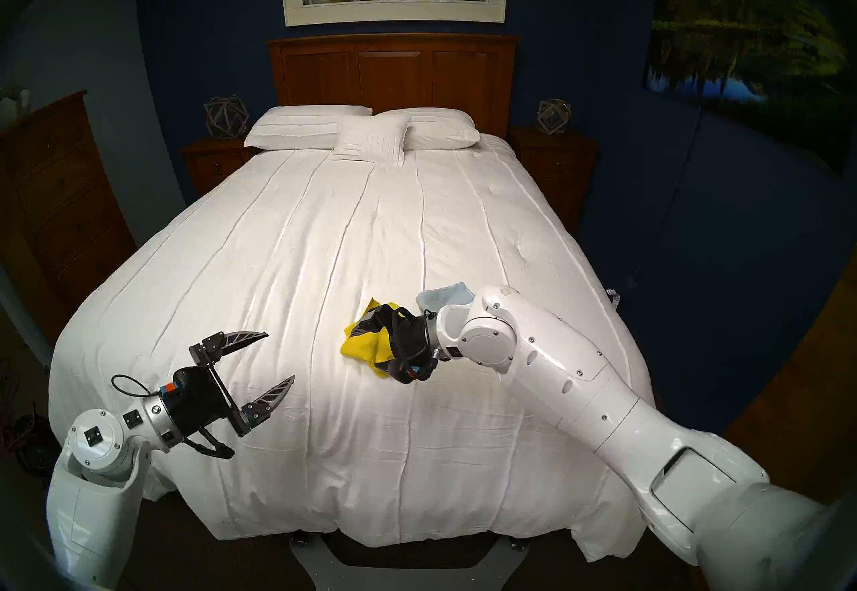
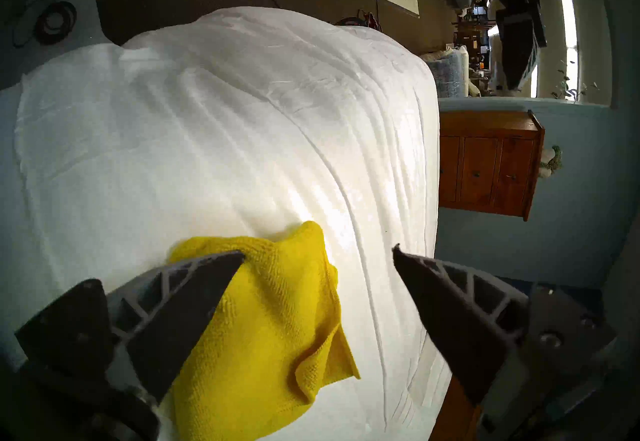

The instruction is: Fold the hand towels twice and stack them up

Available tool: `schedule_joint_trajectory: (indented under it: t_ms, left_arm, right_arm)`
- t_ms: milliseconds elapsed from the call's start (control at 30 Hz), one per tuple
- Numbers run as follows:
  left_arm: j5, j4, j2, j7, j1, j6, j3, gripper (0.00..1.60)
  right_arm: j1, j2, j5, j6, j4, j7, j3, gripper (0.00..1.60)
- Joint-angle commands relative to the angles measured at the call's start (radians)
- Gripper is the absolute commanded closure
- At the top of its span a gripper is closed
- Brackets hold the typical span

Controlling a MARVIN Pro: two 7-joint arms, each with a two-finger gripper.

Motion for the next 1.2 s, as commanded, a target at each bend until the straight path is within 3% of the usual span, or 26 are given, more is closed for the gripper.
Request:
schedule_joint_trajectory:
  t_ms: [0, 167, 267, 500, 1167]
  left_arm:
    - [-0.002, -0.018, 0.001, -0.001, 0.0, 0.0, -0.004, 0.0]
    - [-0.002, -0.017, 0.001, -0.001, -0.001, 0.0, -0.004, 0.0]
    - [-0.002, -0.016, 0.001, -0.002, -0.002, -0.001, -0.004, 0.0]
    - [-0.001, -0.017, 0.0, -0.002, -0.002, -0.001, -0.004, 0.0]
    - [0.0, -0.018, -0.002, -0.004, -0.002, 0.0, -0.006, 0.0]
  right_arm:
    - [0.008, -0.025, 0.0, 0.007, -0.018, -0.019, 0.006, 0.0]
    - [-0.005, 0.03, 0.026, 0.011, -0.085, -0.005, 0.03, 0.0]
    - [-0.022, 0.1, 0.055, 0.001, -0.143, 0.012, 0.06, 0.0]
    - [-0.088, 0.189, 0.077, 0.045, -0.216, 0.033, 0.119, 0.0]
    - [-0.067, 0.069, -0.01, 0.082, -0.074, -0.027, 0.097, 0.0]
